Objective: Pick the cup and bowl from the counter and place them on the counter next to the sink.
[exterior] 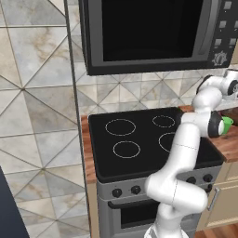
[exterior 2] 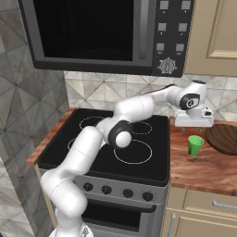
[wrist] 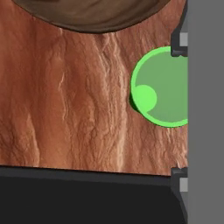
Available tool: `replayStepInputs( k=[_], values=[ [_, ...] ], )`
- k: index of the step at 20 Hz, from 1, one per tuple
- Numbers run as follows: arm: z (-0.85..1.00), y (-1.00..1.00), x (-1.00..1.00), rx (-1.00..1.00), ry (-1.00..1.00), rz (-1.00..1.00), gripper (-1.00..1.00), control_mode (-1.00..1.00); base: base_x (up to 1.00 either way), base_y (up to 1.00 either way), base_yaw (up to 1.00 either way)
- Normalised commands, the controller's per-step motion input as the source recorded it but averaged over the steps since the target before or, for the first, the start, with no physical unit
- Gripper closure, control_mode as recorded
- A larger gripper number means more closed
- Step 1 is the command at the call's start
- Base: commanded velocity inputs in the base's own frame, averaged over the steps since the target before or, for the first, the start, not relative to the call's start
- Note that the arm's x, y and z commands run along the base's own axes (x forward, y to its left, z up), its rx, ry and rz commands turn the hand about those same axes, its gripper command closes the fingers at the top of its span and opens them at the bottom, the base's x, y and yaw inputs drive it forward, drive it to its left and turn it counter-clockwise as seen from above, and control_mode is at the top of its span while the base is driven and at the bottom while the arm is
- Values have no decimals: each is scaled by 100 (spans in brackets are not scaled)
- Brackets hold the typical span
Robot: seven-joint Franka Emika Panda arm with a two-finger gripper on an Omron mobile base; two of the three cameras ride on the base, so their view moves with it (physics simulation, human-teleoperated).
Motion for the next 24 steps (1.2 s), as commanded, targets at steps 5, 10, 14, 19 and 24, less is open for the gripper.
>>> replayStepInputs(
  k=[5, 10, 14, 19, 24],
  values=[
    [-12, 0, -9, 0, 10, 0, -100, -100, 0, 0, 0],
    [-34, 2, -1, 0, 4, 0, -100, -100, 0, 0, 0],
    [-29, 2, 0, 1, 1, 0, -100, -100, 0, 0, 0],
    [-21, 3, -1, 2, 0, 0, -100, -100, 0, 0, 0],
    [-20, 1, -14, 4, 0, 0, -100, -100, 0, 0, 0]
  ],
)
